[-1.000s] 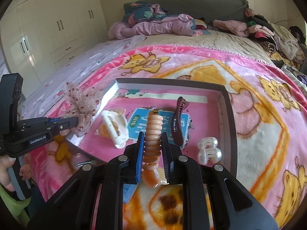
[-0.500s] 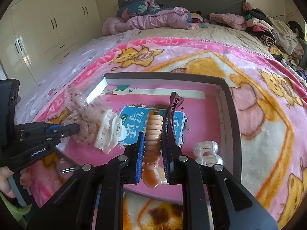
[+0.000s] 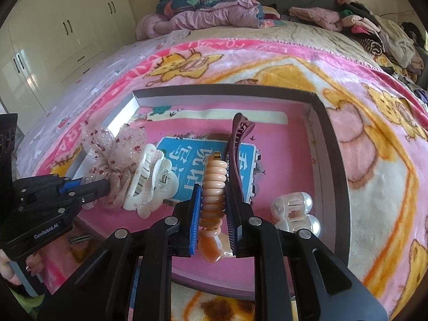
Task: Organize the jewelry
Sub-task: 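Carry the bow with the left tool over the box while the right tool carries the spiral tie, then open the left tool to drop the bow in the box while the right tool releases the spiral tie, then withdraw both open tools from the box toward the remaining items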
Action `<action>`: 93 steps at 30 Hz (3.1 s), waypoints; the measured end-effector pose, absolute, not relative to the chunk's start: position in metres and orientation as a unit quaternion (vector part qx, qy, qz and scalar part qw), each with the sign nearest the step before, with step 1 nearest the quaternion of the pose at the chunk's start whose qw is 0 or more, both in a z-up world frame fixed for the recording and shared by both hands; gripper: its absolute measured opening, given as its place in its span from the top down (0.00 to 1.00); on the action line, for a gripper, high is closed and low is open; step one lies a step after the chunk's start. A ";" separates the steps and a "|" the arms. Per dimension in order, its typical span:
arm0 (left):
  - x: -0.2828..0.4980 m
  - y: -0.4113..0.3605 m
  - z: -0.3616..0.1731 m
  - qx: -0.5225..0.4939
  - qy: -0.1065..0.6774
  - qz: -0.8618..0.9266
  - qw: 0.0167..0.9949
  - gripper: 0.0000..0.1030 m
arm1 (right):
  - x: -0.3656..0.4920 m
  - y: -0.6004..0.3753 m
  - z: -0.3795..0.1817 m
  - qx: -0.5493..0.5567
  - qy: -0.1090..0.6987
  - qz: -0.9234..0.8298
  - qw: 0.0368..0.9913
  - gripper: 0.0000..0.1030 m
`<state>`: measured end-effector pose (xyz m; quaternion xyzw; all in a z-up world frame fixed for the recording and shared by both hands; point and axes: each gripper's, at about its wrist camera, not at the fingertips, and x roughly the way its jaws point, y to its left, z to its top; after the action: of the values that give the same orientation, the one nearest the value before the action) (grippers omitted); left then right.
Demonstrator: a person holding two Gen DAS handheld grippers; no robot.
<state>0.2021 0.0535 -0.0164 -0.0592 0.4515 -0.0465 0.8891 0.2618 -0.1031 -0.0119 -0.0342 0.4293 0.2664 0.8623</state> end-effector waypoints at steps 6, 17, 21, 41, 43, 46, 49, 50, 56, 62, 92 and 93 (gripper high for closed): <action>0.201 0.053 -0.017 -0.063 0.451 -0.050 0.889 0.94 | 0.263 -0.100 -0.016 -0.035 0.435 0.269 0.858 0.82; 0.199 0.054 -0.016 -0.065 0.453 -0.048 0.888 0.91 | 0.256 -0.103 -0.010 -0.029 0.428 0.270 0.862 0.71; 0.195 0.052 -0.013 -0.063 0.452 -0.047 0.889 0.86 | 0.252 -0.108 -0.003 -0.026 0.423 0.269 0.865 0.66; 0.173 0.065 0.012 -0.082 0.429 -0.027 0.899 0.30 | 0.226 -0.132 0.028 -0.010 0.397 0.252 0.882 0.27; 0.169 0.066 0.016 -0.085 0.424 -0.024 0.901 0.25 | 0.224 -0.134 0.030 -0.010 0.395 0.251 0.884 0.26; 0.164 0.068 0.022 -0.087 0.419 -0.019 0.904 0.21 | 0.219 -0.136 0.035 -0.009 0.392 0.249 0.886 0.25; 0.158 0.072 0.027 -0.093 0.413 -0.014 0.906 0.15 | 0.214 -0.138 0.039 -0.010 0.386 0.246 0.889 0.19; 0.156 0.073 0.028 -0.095 0.411 -0.012 0.907 0.15 | 0.212 -0.139 0.041 -0.008 0.385 0.247 0.890 0.19; 0.142 0.079 0.035 -0.098 0.403 0.002 0.910 0.11 | 0.199 -0.143 0.049 -0.010 0.377 0.245 0.893 0.19; 0.127 0.083 0.042 -0.096 0.395 0.013 0.913 0.11 | 0.185 -0.145 0.058 -0.012 0.368 0.245 0.897 0.18; 0.060 0.079 0.044 -0.091 0.376 0.020 0.922 0.11 | 0.116 -0.147 0.071 -0.042 0.349 0.264 0.898 0.18; 0.058 0.077 0.043 -0.087 0.377 0.020 0.922 0.11 | 0.114 -0.149 0.070 -0.042 0.349 0.264 0.898 0.18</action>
<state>0.0579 0.0766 0.0426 -0.0873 0.3775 0.0199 0.9217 0.1137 -0.1489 0.0701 -0.0422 0.3491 0.2643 0.8980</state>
